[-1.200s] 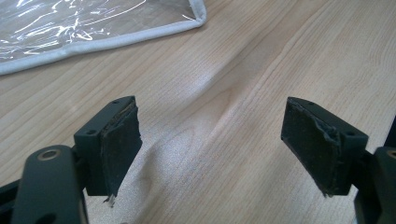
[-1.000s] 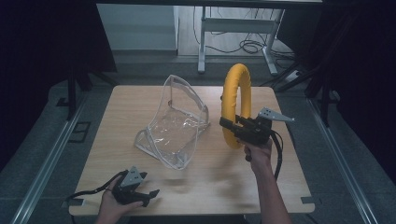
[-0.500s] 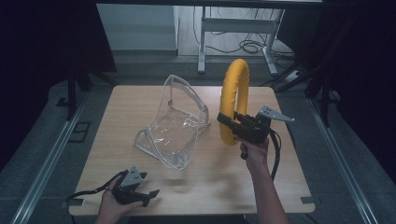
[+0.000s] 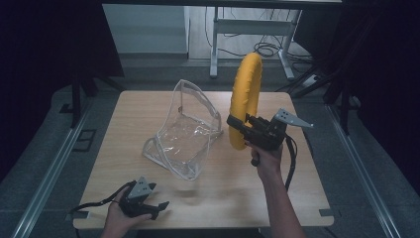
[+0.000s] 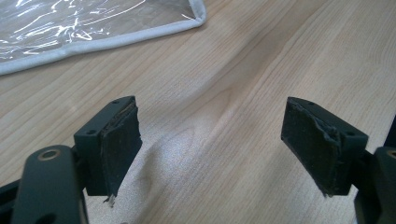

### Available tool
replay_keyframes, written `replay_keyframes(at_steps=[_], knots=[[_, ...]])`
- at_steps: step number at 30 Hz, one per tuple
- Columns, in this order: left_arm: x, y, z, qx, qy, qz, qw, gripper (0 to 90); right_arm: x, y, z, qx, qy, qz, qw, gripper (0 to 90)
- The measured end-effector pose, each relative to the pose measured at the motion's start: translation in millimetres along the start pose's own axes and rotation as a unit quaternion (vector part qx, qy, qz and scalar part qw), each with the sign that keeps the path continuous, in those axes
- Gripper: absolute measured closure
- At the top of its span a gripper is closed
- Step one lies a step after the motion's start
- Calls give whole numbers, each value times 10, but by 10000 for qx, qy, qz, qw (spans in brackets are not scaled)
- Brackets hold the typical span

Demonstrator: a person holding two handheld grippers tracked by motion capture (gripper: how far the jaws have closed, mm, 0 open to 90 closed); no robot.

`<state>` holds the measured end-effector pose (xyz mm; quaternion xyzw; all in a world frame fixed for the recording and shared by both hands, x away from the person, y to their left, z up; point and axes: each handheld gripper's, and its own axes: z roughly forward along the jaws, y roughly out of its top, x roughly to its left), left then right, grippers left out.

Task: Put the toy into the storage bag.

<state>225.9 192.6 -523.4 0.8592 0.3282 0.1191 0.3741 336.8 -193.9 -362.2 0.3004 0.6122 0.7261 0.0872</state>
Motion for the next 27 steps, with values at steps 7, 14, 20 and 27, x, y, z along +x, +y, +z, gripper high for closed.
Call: replay_keyframes(at_steps=[7,14,20,27], knots=[[1,0,3,17,-2,8,10000,196,56,37,33,-146,55,-25,9999,515],[3,1,1,19,1,11,10000,196,120,79,64,-241,163,-27,9996,514],[-1,0,1,-6,9,-11,10000,197,220,141,99,-306,321,-86,9990,514],[4,1,-2,16,16,25,10000,196,334,198,169,-309,500,-201,9981,514]])
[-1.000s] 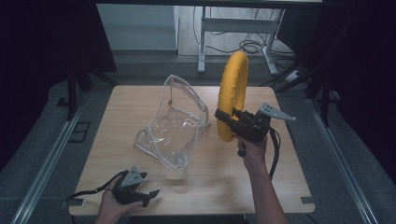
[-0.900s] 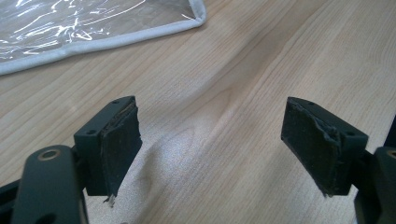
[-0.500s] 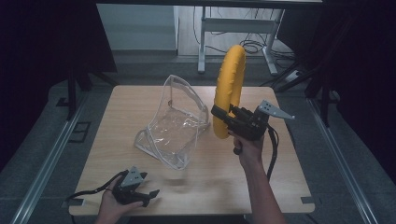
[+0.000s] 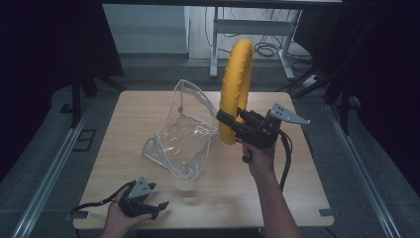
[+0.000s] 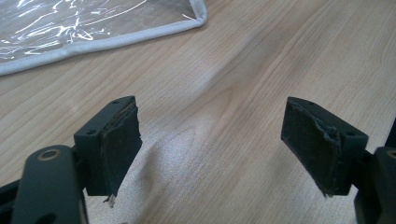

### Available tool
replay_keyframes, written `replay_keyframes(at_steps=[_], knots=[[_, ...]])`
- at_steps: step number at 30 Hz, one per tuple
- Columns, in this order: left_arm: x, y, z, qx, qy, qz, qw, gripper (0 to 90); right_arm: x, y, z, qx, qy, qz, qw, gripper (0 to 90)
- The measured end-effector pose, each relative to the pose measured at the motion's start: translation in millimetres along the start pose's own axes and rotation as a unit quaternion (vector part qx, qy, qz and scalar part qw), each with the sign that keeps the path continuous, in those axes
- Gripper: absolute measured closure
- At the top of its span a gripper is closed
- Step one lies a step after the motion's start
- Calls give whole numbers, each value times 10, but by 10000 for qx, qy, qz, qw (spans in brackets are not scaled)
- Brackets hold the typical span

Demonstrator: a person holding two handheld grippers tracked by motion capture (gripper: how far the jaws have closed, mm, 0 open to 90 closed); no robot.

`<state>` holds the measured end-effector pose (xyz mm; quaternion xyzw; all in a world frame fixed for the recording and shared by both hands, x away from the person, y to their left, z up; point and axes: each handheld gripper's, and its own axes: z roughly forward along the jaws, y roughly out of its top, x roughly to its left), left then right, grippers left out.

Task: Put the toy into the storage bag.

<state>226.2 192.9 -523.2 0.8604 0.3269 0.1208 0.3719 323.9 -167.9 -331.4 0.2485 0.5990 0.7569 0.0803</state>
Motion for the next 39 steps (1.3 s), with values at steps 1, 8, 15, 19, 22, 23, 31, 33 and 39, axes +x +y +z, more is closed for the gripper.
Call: replay_keyframes(at_steps=[1,8,15,19,22,23,31,33,39], knots=[[0,0,-1,-1,1,-1,10000,197,13,7,12,-4,12,-18,10000,514],[2,0,-5,26,3,26,10000,197,79,62,86,-49,88,-89,9999,514],[4,0,-6,15,4,27,10000,196,139,92,159,-83,188,-131,9997,513],[4,0,-7,15,-1,28,10000,196,192,110,206,-90,287,-180,9994,513],[1,-2,-9,-4,-6,0,10000,196,235,112,237,-91,353,-204,9991,513],[2,-1,-11,-3,-5,2,10000,196,249,110,247,-90,373,-213,9990,513],[4,-1,-14,-6,3,6,10000,197,308,92,339,-88,494,-242,9984,513],[4,0,-15,-6,-1,4,10000,196,325,96,357,-97,505,-258,9983,513],[2,1,-19,-24,-1,-8,10000,196,384,119,398,-117,568,-306,9978,513]])
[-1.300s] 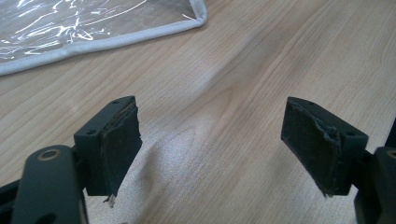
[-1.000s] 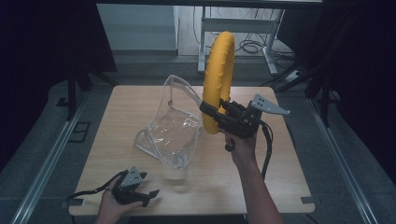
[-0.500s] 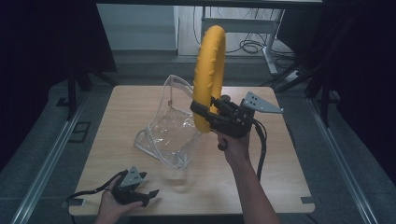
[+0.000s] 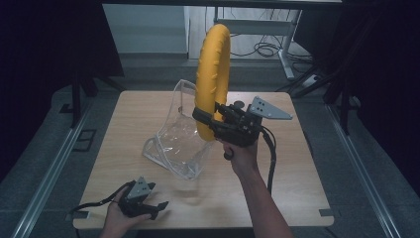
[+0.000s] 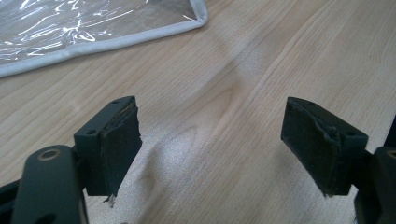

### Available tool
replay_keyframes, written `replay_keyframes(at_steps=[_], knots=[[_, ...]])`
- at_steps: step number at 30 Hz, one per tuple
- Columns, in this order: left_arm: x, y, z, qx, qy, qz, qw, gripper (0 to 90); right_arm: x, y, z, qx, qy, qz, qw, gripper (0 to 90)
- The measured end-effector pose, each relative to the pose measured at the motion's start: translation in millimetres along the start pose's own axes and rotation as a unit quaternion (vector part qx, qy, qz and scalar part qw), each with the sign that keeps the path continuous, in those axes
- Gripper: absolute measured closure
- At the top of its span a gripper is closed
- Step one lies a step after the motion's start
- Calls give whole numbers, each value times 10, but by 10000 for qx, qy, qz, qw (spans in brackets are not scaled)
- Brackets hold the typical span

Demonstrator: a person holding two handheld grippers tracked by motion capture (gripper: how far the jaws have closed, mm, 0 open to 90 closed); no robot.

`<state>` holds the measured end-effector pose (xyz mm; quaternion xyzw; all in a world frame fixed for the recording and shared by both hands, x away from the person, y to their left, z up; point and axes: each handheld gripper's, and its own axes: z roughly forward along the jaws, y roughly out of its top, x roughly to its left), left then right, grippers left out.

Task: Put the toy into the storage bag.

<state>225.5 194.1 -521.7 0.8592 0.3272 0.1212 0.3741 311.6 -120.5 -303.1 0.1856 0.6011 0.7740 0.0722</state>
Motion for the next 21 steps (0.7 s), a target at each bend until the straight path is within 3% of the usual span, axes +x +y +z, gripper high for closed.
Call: replay_keyframes(at_steps=[9,21], knots=[[2,2,-3,-18,-3,-12,10000,196,90,53,78,-45,96,-130,9999,513],[2,0,-9,-13,6,4,10000,196,136,-8,232,22,295,-75,9995,512]])
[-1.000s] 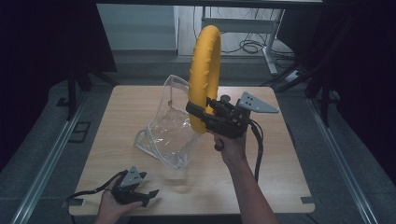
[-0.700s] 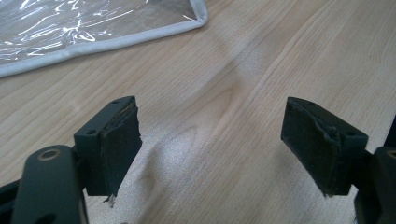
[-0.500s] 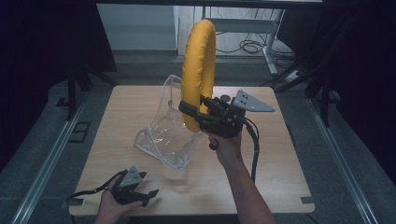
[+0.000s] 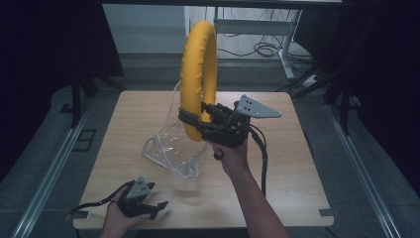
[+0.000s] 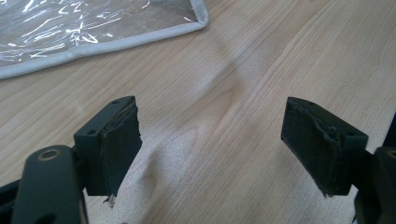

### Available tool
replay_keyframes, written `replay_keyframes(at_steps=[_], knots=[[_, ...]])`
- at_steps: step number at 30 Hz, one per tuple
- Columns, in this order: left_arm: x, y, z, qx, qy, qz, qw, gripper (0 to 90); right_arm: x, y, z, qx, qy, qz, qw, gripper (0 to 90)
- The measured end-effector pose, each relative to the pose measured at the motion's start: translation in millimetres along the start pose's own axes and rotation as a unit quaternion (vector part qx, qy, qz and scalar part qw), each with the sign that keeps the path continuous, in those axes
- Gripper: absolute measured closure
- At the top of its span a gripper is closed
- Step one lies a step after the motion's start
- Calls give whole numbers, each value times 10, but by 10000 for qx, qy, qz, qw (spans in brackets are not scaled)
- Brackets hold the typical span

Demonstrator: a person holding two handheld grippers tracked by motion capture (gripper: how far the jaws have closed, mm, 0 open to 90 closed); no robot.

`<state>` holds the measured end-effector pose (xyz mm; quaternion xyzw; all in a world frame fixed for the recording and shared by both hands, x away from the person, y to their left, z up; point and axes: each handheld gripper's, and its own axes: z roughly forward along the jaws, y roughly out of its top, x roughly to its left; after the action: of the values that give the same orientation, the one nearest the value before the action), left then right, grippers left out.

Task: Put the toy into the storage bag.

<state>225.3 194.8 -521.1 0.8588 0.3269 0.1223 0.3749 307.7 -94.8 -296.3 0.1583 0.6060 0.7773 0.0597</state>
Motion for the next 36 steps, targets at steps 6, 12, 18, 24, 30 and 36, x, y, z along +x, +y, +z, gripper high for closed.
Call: replay_keyframes(at_steps=[6,12,18,24,30,36], knots=[[-3,-2,0,8,-4,8,10000,196,16,-52,90,76,97,61,9999,512],[-5,-4,-1,17,-3,13,10000,196,35,-112,171,179,196,119,9996,512],[-6,-5,-1,38,-2,32,10000,196,29,-186,230,241,232,162,9993,512],[-9,-8,3,57,-5,43,10000,196,23,-237,259,331,267,227,9988,511],[-8,-11,5,47,-3,50,10000,197,24,-285,275,390,280,290,9984,511],[-6,-9,1,67,-1,61,10000,197,4,-353,285,479,278,336,9979,511]])
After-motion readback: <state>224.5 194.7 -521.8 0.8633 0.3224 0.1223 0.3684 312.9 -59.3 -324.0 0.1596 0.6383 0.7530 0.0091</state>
